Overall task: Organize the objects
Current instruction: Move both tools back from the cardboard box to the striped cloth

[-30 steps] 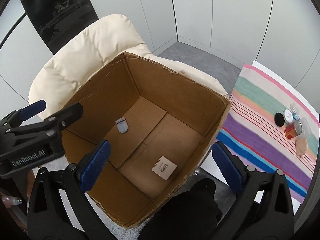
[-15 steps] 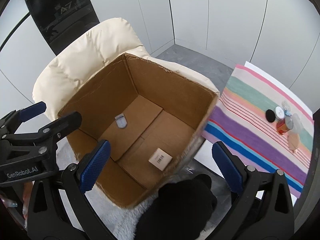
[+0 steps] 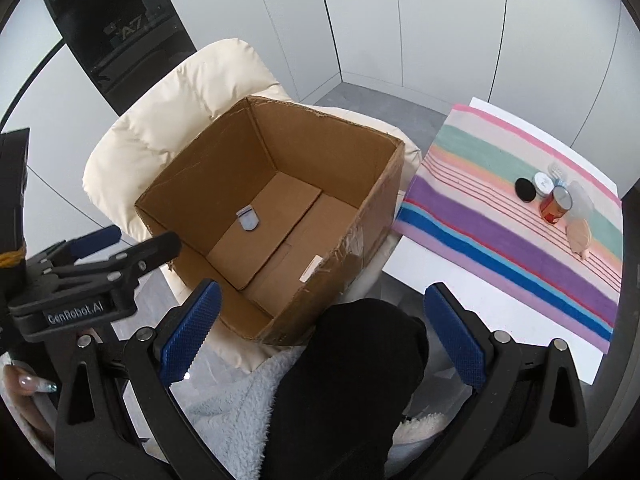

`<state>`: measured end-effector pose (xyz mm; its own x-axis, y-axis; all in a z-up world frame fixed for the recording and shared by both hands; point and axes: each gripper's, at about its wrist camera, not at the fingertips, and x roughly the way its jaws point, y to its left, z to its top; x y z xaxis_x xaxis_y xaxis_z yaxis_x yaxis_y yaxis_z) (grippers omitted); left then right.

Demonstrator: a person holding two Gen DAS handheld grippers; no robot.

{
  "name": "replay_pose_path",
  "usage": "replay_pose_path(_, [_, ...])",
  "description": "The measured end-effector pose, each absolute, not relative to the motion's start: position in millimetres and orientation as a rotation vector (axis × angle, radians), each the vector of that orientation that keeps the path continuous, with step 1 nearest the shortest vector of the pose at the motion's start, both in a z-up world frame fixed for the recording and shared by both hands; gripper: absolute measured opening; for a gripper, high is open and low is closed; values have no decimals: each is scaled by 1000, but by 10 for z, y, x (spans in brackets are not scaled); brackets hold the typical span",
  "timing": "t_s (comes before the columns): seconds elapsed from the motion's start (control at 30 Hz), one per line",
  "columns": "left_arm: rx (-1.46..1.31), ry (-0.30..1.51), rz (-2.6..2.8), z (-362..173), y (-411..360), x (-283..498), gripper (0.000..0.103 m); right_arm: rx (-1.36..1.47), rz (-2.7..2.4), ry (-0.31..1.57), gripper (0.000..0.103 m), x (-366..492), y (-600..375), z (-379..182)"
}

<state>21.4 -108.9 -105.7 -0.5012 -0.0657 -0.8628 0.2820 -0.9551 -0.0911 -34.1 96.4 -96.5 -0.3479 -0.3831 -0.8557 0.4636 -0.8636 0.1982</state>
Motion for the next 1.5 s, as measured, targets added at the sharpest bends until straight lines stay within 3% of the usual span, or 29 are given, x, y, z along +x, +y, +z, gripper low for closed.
replay_pose_path(0.67, [1336,160,-2576,-955,-701,77,103,1365,-2378,60,103,-456,1429,-902])
replay_pose_path(1.5, [1558,-98,-2811,-1234,976,-672,103,1523,-2641,-251,103,-720,3262,-1125])
